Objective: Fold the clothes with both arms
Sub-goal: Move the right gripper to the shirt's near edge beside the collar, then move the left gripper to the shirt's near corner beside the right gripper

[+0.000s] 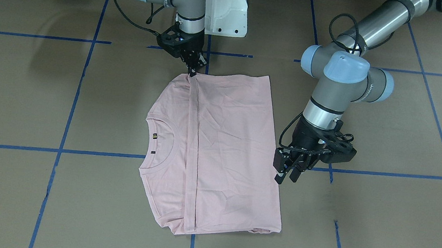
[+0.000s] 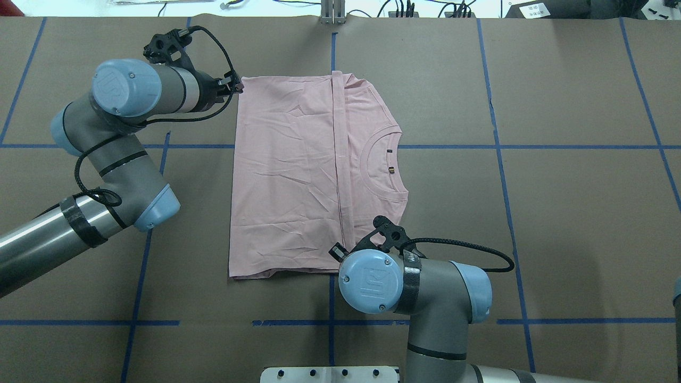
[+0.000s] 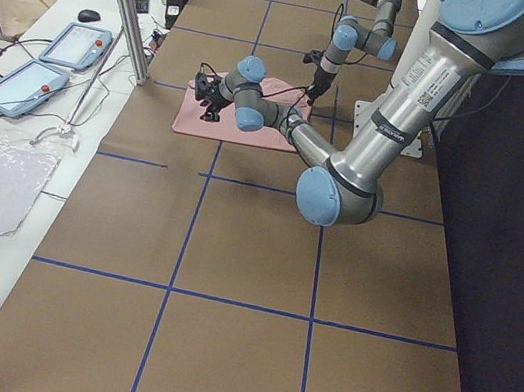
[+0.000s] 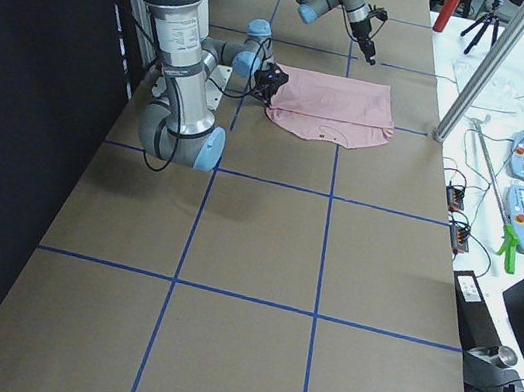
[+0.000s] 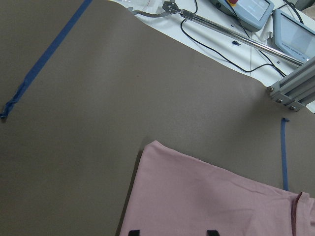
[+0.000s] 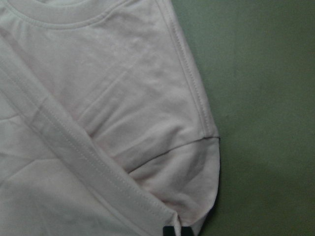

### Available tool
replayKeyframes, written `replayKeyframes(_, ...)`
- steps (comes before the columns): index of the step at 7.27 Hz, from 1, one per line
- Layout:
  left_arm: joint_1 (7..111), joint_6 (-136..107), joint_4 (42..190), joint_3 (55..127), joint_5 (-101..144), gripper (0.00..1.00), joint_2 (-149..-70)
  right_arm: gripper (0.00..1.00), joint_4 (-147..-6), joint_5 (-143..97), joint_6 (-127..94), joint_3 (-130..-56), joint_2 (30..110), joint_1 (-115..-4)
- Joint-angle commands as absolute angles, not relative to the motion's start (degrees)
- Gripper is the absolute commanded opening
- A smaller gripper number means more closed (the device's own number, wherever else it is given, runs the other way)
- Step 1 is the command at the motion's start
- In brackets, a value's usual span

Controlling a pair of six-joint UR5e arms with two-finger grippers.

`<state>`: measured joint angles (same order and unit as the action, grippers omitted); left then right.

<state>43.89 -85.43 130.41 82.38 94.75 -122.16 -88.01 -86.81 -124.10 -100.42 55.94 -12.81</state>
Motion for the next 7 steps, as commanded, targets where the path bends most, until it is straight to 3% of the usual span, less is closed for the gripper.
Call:
replayKeyframes(1,43.86,-86.3,130.25,84.1,95.01,0.55,-121.91,0.0,-89.63,-86.84,-124.1,-102.21,56.51,-12.92)
replayKeyframes(3,37.84,-95.41,127.38,91.97,94.58,0.55,-117.54,0.0,-92.11,-86.66,-124.19,-105.02,57.21,-12.13)
replayKeyframes(5,30.28,-101.49,114.5,105.76,94.39,0.65,-112.43,0.0,-92.11,-86.49,-124.19,-105.03,57.22,-11.87)
replayKeyframes(7,23.94,-107.99,105.14,110.47,94.49,0.66,-111.62,0.0,-92.11,-86.48,-124.19,-105.12,57.22,-11.87)
